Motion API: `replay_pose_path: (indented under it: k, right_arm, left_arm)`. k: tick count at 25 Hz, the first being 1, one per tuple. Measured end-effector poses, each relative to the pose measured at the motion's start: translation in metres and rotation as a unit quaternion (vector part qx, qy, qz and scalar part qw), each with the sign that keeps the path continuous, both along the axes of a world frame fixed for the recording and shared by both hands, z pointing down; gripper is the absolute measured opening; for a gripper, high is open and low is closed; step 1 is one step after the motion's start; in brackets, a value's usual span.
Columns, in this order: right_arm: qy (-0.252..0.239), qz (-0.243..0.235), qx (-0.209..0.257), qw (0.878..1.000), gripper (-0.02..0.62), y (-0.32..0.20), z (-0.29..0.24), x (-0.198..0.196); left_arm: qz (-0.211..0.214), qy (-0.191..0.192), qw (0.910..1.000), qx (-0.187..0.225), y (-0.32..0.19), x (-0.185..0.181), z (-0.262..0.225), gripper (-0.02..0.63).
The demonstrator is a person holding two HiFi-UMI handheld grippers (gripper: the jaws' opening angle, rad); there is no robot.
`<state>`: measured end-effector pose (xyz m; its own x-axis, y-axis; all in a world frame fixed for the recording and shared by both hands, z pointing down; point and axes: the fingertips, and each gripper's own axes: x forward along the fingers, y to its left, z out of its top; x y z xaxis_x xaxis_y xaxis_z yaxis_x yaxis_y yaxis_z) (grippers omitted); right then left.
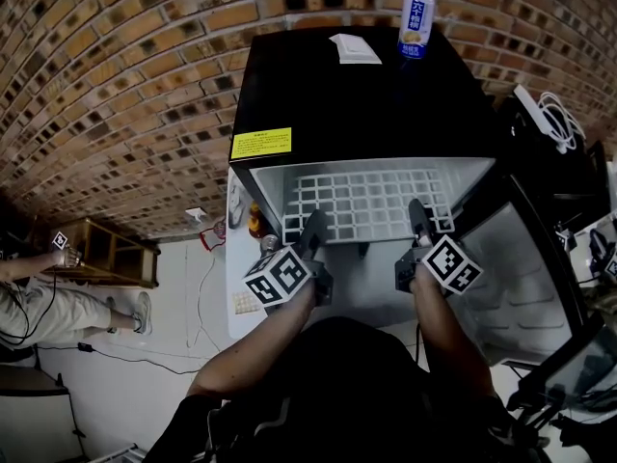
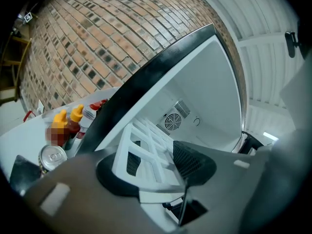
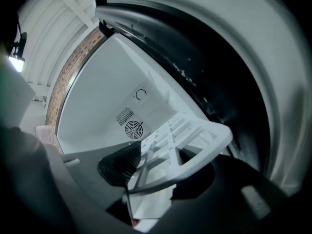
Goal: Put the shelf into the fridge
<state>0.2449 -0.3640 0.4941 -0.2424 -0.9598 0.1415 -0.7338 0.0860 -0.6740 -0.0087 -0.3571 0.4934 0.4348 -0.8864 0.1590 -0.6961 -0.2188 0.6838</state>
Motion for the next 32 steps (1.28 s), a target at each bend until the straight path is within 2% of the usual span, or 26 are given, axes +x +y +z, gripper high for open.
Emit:
replay_pose_path:
  k: [4,7,10,17,23,32]
  right_arm:
    - [-0.001,0.005,-0.001,1.000,0.198,-0.001,0.000,0.001]
    - [-0.002,0.008,-0.002,1.000,0.198,-0.001,0.000,0.001]
    - [-0.003,0.007,-0.005,1.000,0.199,-0.003,0.000,0.000]
    - [0.002,0.013,0.002,1.000,0.202,-0.006,0.000,-0.001]
    - [-0.005,0.014,-0.009,1.000,0.204,-0.019,0.004,0.001]
    - [-0.003,0.016,-0.010,1.000,0.207,-0.040,0.003,0.000]
  left_arm:
    - [-0.019,0.024,0.9995,-0.010,0.003,0.002,0.000,0.181]
    - [-0.010,0.054,0.9983,-0.020,0.006,0.013,0.000,0.128]
    - [-0.013,0.051,0.9985,-0.014,0.004,0.014,-0.002,0.130]
    - [0.003,0.077,0.9967,-0.027,0.003,0.032,0.002,0.120]
    - [0.004,0.085,0.9955,-0.041,-0.010,0.039,0.005,0.119]
    - [-0.012,0.064,0.9977,-0.017,-0.032,0.038,0.003,0.126]
